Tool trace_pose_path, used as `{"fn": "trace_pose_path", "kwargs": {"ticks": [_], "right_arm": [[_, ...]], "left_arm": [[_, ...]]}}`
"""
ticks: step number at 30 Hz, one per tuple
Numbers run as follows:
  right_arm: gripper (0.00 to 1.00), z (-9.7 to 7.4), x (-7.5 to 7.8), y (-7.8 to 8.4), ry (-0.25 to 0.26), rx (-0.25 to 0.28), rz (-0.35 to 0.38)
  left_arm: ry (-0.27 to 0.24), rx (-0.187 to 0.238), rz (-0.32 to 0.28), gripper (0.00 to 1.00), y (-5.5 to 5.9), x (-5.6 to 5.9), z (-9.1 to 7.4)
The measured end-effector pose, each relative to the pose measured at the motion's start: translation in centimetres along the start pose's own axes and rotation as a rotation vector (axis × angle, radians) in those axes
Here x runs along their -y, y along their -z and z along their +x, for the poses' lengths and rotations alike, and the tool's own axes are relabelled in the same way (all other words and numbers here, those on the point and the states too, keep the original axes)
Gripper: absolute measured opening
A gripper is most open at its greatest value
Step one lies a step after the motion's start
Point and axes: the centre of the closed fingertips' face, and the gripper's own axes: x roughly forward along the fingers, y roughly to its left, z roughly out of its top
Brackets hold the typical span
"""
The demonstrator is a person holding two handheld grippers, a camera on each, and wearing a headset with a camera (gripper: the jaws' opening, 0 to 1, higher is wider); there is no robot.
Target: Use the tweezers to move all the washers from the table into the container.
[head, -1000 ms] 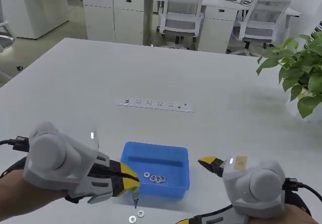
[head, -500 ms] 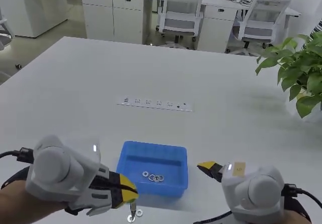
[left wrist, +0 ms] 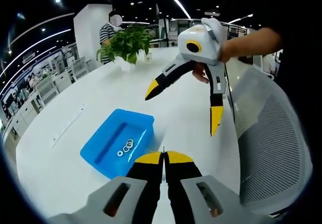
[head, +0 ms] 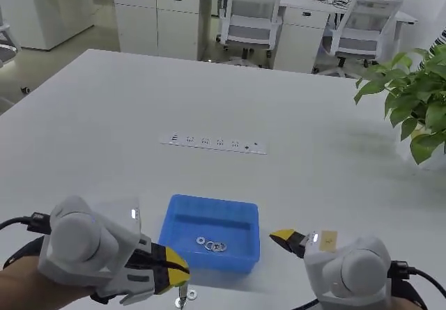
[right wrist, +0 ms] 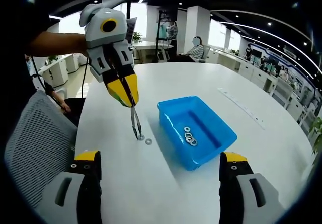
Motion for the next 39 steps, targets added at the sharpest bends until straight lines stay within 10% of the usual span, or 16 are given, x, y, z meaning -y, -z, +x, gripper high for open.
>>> {"fn": "trace_pose_path", "kwargs": {"ticks": [39], "right_arm": [[0.26,6.5,-5.0,-1.3,-0.321,0.008,-0.303]], "left_arm": [[0.042,0.002,0.019,0.05,0.1,0.6,-0.1]]}}
